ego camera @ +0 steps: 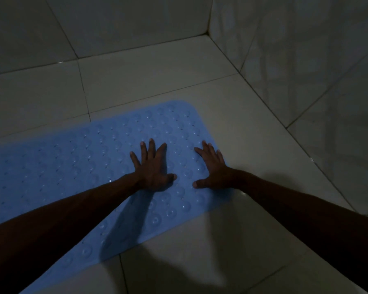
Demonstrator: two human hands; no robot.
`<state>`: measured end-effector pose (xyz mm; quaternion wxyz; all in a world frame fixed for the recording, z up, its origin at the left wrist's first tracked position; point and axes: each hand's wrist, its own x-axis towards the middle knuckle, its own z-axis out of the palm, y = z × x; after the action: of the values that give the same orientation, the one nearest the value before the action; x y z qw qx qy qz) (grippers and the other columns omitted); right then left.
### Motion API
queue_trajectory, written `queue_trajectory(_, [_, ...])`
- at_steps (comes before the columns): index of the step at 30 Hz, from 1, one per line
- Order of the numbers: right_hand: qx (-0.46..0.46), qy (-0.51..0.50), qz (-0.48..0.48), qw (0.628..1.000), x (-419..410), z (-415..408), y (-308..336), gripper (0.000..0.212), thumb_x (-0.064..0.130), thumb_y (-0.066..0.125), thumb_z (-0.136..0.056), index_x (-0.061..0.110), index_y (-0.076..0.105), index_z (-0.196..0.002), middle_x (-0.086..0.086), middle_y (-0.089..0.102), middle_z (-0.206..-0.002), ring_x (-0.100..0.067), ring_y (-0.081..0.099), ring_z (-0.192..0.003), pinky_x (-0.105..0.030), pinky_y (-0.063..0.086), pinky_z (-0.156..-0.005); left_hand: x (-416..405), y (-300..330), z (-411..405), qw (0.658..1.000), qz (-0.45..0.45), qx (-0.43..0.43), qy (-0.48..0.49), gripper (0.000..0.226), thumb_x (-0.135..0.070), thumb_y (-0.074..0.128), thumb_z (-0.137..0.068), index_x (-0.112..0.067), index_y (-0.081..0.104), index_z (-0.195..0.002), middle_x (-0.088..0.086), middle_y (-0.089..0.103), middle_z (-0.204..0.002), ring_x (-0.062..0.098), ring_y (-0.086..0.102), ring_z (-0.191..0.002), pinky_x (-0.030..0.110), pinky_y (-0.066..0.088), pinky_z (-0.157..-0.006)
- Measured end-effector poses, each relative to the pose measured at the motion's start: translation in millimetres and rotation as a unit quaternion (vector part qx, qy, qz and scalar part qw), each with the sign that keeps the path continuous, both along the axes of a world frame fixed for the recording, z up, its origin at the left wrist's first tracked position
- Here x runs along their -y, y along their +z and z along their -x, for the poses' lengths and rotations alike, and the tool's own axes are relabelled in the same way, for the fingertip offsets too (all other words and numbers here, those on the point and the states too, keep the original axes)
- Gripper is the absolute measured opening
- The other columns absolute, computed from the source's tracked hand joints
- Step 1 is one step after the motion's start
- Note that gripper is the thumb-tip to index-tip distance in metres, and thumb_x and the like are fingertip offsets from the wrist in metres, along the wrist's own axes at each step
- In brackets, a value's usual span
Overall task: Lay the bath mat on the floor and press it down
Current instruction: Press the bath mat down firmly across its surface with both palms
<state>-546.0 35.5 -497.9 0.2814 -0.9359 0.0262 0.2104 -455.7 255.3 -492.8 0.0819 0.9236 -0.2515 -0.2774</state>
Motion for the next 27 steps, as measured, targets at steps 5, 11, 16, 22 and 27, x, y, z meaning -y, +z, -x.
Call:
queue_trajectory(5, [-0.016,-0.034,0.024,0.999,-12.2,-6.4,7.9,0.128,0.046,0.085,-0.069,0.02,-0.007,-0.155,-0.009,-0.024,-0.161,-0.027,-0.023,-0.147,-0.044,-0.014,-0.118,0.6,4.1,0.8,1.0,-0.003,-0.014,0.012,0.125,-0.079,0.062,-0.063,-0.033,-0.015,-0.151,0.007,-0.033,-0.154,0.032,-0.034,-0.139,0.063,-0.019,-0.108])
queue_trajectory(11, [0.026,-0.101,0.031,0.994,-16.1,15.9,-3.6,0.124,0.063,0.076,-0.066,0.021,0.002,-0.156,-0.01,-0.018,-0.162,-0.03,-0.019,-0.148,-0.043,-0.014,-0.117,2.1,5.5,6.2,0.999,-0.048,-0.019,-0.001,0.146,-0.085,0.068,-0.047,-0.032,-0.026,-0.147,0.008,-0.041,-0.149,0.033,-0.04,-0.135,0.061,-0.021,-0.106])
queue_trajectory(16, [0.118,-0.119,0.007,0.986,-19.5,33.2,-15.4,0.117,0.079,0.05,-0.06,0.02,0.017,-0.155,-0.006,-0.005,-0.164,-0.022,-0.01,-0.151,-0.035,-0.01,-0.117,0.6,5.1,8.3,0.999,-0.049,-0.007,-0.017,0.146,-0.087,0.064,-0.047,-0.031,-0.027,-0.146,0.009,-0.042,-0.149,0.034,-0.041,-0.134,0.062,-0.022,-0.105])
queue_trajectory(22, [0.009,-0.064,0.003,0.998,-9.1,24.8,-5.8,0.125,0.066,0.071,-0.064,0.023,-0.001,-0.156,-0.005,-0.023,-0.161,-0.021,-0.024,-0.147,-0.035,-0.017,-0.115,4.7,4.6,19.8,0.998,-0.056,0.013,-0.01,0.14,-0.081,0.066,-0.056,-0.028,-0.025,-0.148,0.009,-0.038,-0.151,0.035,-0.037,-0.136,0.063,-0.019,-0.107])
queue_trajectory(27, [-0.056,-0.001,-0.005,0.998,2.5,22.4,8.9,0.133,0.053,0.083,-0.069,0.024,-0.014,-0.155,-0.004,-0.035,-0.156,-0.021,-0.034,-0.142,-0.037,-0.021,-0.113,6.3,7.3,27.8,0.999,-0.037,0.01,-0.011,0.132,-0.072,0.068,-0.065,-0.025,-0.022,-0.149,0.011,-0.035,-0.153,0.036,-0.033,-0.138,0.062,-0.02,-0.106])
